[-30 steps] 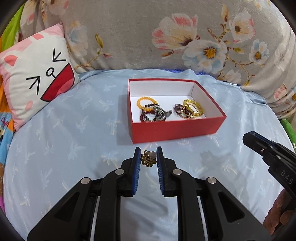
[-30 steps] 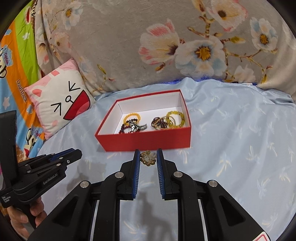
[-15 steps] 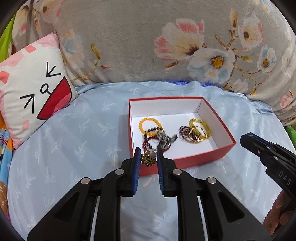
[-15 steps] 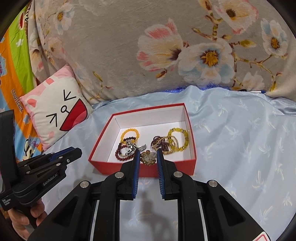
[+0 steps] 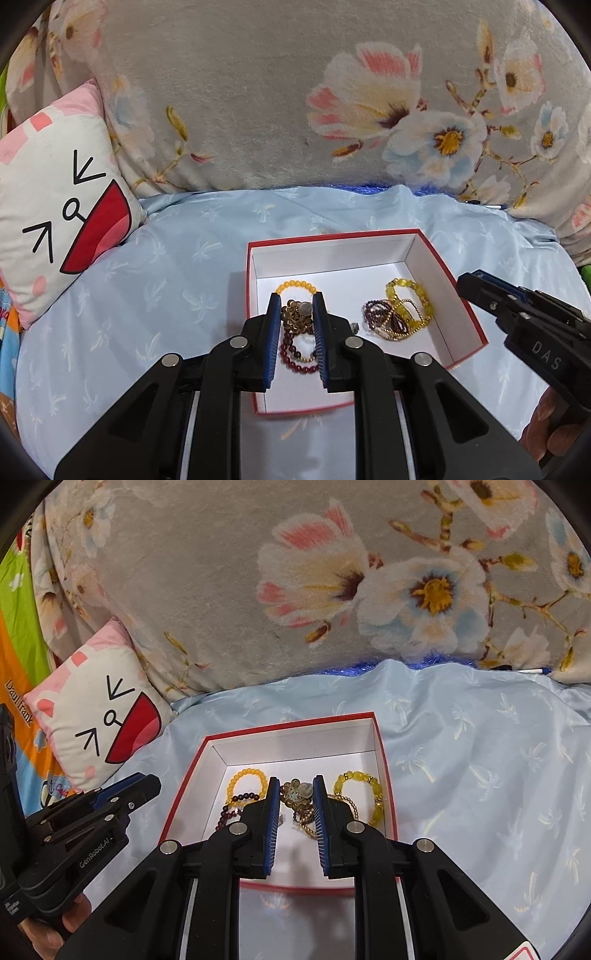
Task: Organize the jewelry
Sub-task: 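Carry both gold charms into the red box and open both tools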
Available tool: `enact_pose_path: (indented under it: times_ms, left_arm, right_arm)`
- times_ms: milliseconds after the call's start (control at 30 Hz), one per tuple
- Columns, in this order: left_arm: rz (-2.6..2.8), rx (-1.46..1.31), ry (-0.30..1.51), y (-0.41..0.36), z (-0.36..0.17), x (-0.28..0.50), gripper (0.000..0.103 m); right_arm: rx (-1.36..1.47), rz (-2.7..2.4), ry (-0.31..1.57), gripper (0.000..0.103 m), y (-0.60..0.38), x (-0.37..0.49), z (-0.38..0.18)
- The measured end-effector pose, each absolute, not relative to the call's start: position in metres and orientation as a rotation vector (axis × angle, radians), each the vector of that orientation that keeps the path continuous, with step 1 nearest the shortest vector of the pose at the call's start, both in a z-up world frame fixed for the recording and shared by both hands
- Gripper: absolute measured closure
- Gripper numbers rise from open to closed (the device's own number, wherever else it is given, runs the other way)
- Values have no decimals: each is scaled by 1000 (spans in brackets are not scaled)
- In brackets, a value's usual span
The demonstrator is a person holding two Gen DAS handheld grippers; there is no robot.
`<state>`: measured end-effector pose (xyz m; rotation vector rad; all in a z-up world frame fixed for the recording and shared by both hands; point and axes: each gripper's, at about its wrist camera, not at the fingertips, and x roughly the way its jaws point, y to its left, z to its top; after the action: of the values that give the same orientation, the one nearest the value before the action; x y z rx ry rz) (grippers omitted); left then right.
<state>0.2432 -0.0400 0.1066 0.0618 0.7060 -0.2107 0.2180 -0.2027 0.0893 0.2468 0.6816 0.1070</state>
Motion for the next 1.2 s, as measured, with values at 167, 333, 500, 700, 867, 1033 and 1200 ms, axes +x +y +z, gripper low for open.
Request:
enact_pose_path:
  times_ms: [167, 333, 500, 700, 867, 1033, 1200]
  left_arm:
    - [-186, 63, 734, -44, 90, 268, 86]
    - [-178, 69, 761, -48, 72, 280, 86]
    - [-181, 69, 780, -53, 60, 287, 86]
    - [-177, 72, 790, -56, 53, 294, 86]
    - [-176, 72, 795, -56, 50, 297, 86]
    - [-180, 72, 789, -56, 48, 299, 85]
    - [-155, 60, 756, -52, 51, 296, 68]
  right_arm:
    - [238, 88, 716, 86, -206, 244, 72]
    - [293, 105, 749, 86, -212, 260, 58]
    - [299, 117, 769, 86, -208, 270, 49]
    - [267, 120, 788, 86, -198, 278, 42]
    - [270, 116, 790, 86, -196, 284, 41]
    - [242, 101, 784, 84, -192, 286, 41]
    - [228, 87, 771, 80, -192, 285, 43]
